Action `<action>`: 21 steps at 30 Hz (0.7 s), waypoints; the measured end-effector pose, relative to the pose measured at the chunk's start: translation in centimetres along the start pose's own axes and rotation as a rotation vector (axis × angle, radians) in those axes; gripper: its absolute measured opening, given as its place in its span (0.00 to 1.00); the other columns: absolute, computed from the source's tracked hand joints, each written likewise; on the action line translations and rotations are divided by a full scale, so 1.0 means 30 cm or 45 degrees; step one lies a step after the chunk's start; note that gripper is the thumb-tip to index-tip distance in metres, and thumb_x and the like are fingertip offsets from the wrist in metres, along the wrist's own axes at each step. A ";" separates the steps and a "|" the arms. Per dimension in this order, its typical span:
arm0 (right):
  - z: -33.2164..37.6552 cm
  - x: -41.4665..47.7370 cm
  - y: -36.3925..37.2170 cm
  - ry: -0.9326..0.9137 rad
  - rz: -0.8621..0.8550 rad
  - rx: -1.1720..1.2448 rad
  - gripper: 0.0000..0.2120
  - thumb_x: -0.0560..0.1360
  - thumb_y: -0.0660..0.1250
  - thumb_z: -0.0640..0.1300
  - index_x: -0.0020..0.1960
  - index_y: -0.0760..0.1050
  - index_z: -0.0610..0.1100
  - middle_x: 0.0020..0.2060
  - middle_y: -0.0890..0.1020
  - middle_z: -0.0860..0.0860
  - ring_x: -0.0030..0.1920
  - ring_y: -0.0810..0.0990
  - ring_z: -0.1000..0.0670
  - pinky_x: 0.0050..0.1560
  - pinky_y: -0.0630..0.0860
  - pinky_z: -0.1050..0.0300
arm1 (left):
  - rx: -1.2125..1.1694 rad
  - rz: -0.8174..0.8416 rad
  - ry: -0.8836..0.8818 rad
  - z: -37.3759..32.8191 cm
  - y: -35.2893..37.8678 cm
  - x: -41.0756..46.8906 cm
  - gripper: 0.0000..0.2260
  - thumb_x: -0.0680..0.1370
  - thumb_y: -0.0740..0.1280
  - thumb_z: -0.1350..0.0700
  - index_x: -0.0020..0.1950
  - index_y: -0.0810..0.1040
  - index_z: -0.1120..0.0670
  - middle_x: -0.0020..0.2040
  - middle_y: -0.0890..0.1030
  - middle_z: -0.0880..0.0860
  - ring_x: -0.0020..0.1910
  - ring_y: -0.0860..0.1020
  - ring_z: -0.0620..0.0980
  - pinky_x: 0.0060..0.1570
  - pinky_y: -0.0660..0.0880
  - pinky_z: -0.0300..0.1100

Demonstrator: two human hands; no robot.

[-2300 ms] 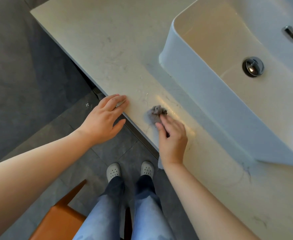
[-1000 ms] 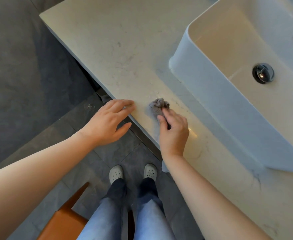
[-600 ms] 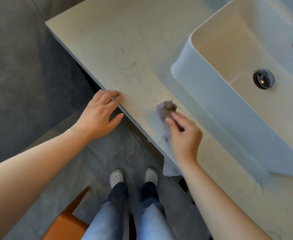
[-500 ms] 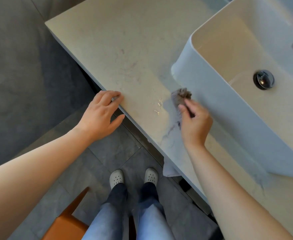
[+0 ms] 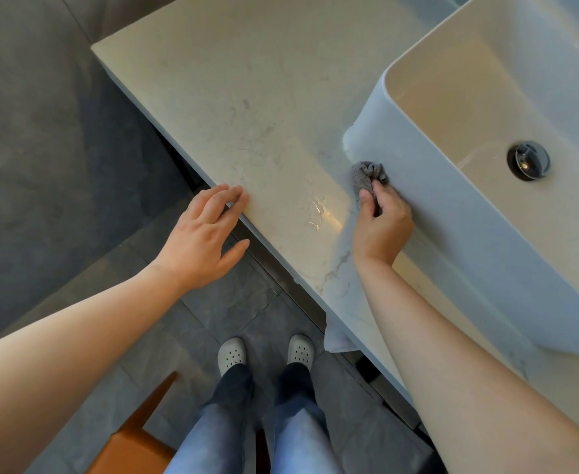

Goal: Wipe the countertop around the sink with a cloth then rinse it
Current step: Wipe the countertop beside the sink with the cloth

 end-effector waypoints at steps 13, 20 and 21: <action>0.078 -0.109 0.043 -0.207 0.262 -0.003 0.13 0.74 0.69 0.41 0.58 0.80 0.40 0.54 0.83 0.45 0.53 0.79 0.44 0.57 0.69 0.59 | -0.018 0.001 -0.008 -0.004 0.002 -0.003 0.31 0.77 0.57 0.43 0.74 0.63 0.59 0.71 0.67 0.57 0.73 0.61 0.58 0.72 0.60 0.52; 0.112 -0.310 -0.012 -0.287 0.425 0.056 0.14 0.73 0.71 0.40 0.58 0.80 0.42 0.54 0.83 0.48 0.54 0.78 0.47 0.59 0.72 0.56 | -0.199 -0.012 0.033 0.025 -0.030 0.000 0.26 0.78 0.55 0.46 0.73 0.67 0.57 0.71 0.68 0.55 0.73 0.62 0.55 0.72 0.59 0.50; 0.123 -0.327 -0.026 -0.278 0.467 0.076 0.14 0.72 0.71 0.41 0.58 0.80 0.43 0.54 0.83 0.49 0.54 0.78 0.48 0.59 0.72 0.57 | -0.200 0.005 0.054 0.032 -0.035 -0.002 0.26 0.79 0.55 0.46 0.73 0.67 0.57 0.72 0.67 0.54 0.73 0.61 0.54 0.72 0.58 0.50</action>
Point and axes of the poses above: each hand's wrist, its own x-axis towards the middle knuckle, its own y-axis out of the palm, z = x × y, the point moved 2 cm from there along x, towards the middle knuckle
